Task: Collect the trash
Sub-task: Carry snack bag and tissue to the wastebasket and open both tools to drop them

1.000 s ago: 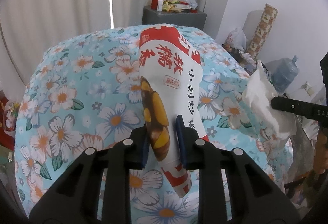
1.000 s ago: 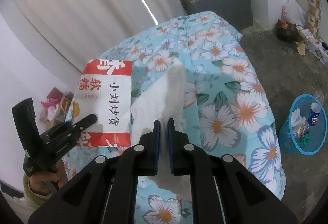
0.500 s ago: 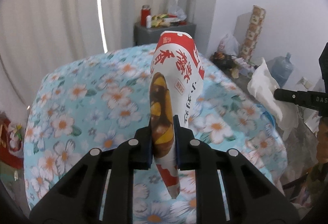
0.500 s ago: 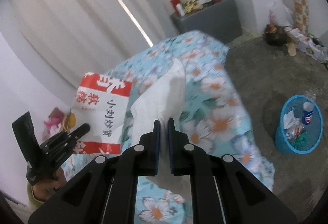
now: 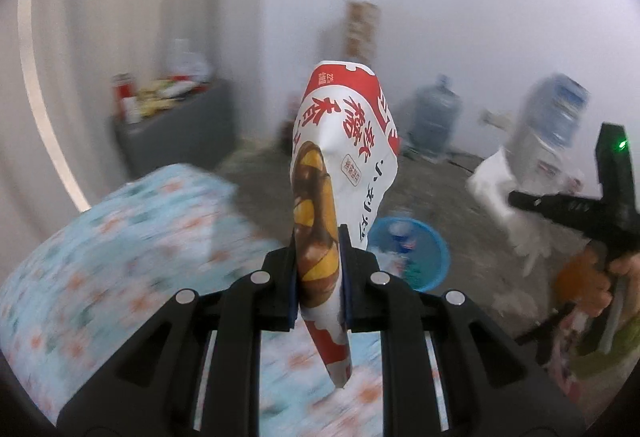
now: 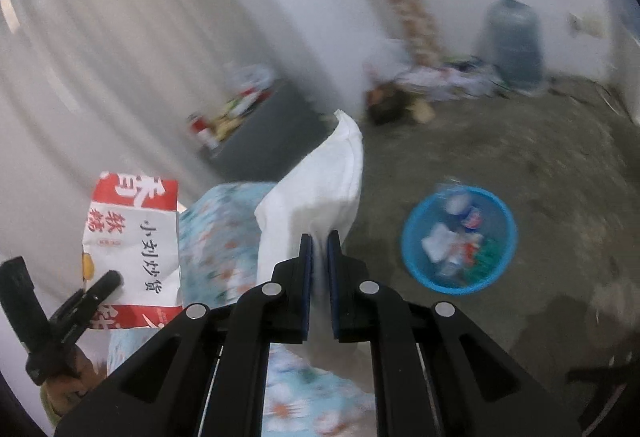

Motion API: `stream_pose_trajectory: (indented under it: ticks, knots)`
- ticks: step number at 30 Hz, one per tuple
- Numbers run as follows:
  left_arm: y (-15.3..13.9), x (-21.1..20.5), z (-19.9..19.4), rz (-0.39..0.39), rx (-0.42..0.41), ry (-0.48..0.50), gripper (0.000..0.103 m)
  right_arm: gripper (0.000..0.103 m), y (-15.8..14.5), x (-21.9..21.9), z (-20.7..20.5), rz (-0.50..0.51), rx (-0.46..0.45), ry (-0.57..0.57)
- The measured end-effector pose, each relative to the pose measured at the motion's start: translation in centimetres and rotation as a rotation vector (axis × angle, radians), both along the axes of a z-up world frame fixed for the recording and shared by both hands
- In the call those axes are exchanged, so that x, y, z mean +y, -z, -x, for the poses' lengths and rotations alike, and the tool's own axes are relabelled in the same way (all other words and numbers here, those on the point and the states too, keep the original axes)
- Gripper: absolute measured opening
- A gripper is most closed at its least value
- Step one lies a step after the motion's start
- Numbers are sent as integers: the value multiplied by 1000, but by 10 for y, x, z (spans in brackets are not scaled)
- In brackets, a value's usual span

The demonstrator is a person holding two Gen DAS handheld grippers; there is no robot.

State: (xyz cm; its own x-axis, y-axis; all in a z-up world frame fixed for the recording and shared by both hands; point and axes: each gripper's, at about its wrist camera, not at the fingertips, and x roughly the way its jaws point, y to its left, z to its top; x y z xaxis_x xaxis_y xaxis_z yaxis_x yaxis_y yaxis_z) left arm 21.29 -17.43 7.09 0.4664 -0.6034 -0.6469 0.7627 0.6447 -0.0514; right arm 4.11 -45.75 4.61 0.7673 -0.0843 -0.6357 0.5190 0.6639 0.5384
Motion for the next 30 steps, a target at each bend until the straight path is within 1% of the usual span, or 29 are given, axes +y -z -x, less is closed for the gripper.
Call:
stream_pose_trajectory:
  ticks: [2, 3, 4, 6, 7, 9, 10, 11, 12, 14, 15, 17, 19, 20, 21, 24, 25, 26, 27, 28, 29, 30]
  knots:
    - [13, -52, -6, -39, 45, 87, 14, 8, 18, -18, 9, -46, 19, 55]
    - [21, -75, -9, -58, 60, 121, 14, 8, 33, -30, 12, -80, 33, 87]
    - [29, -95, -12, -80, 73, 148, 14, 8, 45, -40, 14, -108, 44, 110]
    - [55, -142, -19, -138, 114, 190, 14, 8, 73, -60, 15, -180, 62, 161]
    - [67, -159, -22, -162, 130, 199, 15, 8, 87, -70, 15, -213, 74, 188]
    - [104, -202, -34, -233, 175, 210, 15, 8, 115, -88, 10, -281, 87, 228]
    - [118, -215, -42, -256, 189, 206, 15, 8, 137, -101, 7, -332, 104, 259]
    - [139, -234, -49, -294, 210, 200, 15, 8, 146, -107, 4, -354, 106, 271]
    - [159, -251, -55, -331, 222, 198, 15, 8, 164, -118, -3, -384, 109, 293]
    - [190, -279, -63, -386, 223, 198, 15, 9, 190, -131, -12, -431, 127, 342]
    - [208, -293, -68, -419, 240, 184, 15, 9, 208, -139, -17, -467, 127, 364]
    - [235, -311, -81, -463, 278, 145, 16, 10, 234, -148, -25, -502, 152, 416]
    - [268, -322, -98, -517, 346, 66, 16, 11, 268, -156, -33, -568, 184, 480]
    - [281, -325, -106, -535, 384, 33, 16, 11, 280, -159, -37, -592, 191, 500]
    - [295, -329, -113, -548, 426, -1, 16, 11, 293, -161, -41, -609, 202, 518]
    - [328, -337, -124, -574, 500, -62, 17, 12, 326, -165, -57, -629, 248, 569]
    - [336, -337, -125, -579, 521, -84, 21, 13, 337, -166, -62, -649, 252, 571]
    - [347, -338, -128, -586, 546, -114, 25, 24, 346, -168, -66, -664, 251, 567]
    - [355, -339, -130, -589, 566, -131, 28, 45, 355, -169, -71, -670, 266, 549]
    - [362, -339, -131, -598, 583, -139, 30, 55, 360, -169, -77, -657, 292, 536]
    - [365, -338, -129, -591, 616, -138, 32, 60, 364, -170, -82, -628, 317, 520]
    - [370, -338, -130, -559, 669, -127, 34, 60, 363, -170, -84, -610, 320, 505]
